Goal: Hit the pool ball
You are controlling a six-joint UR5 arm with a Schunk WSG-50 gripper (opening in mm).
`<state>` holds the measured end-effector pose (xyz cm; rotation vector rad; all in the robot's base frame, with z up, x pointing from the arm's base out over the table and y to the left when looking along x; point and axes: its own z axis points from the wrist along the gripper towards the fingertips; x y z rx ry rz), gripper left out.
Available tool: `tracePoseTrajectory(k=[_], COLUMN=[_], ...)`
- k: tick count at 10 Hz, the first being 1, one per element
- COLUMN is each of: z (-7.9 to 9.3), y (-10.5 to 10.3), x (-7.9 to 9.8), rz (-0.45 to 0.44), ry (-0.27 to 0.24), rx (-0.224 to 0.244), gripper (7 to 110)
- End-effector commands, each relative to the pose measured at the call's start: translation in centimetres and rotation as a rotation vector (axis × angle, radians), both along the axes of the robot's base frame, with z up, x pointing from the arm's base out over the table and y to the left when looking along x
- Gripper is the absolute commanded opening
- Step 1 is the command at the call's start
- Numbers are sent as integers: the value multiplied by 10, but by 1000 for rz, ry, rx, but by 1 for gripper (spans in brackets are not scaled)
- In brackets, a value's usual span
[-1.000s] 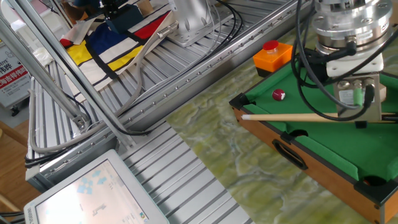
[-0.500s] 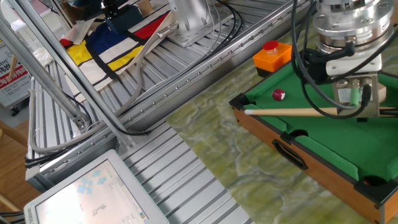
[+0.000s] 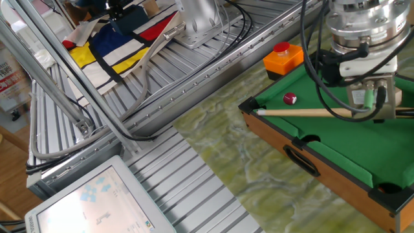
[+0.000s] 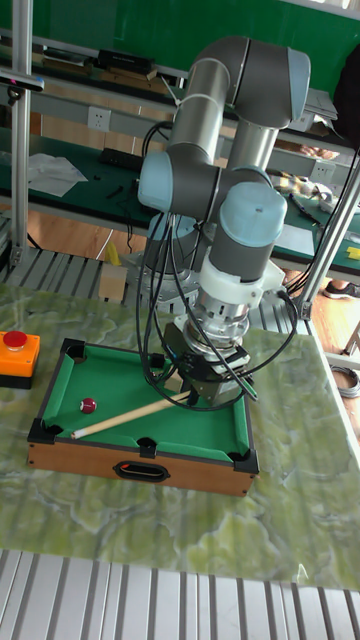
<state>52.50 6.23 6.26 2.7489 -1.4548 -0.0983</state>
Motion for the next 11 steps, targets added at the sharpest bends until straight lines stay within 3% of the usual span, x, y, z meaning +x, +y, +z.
tracePoseTrajectory(k=[1, 5, 7, 11], z=[14, 32, 33, 42], y=[9, 10, 10, 11], x=[0, -10, -3, 10], rz=[11, -32, -110, -279], ry=[-6, -16, -31, -14], rx=[25, 11, 25, 40], gripper=[7, 7, 7, 7])
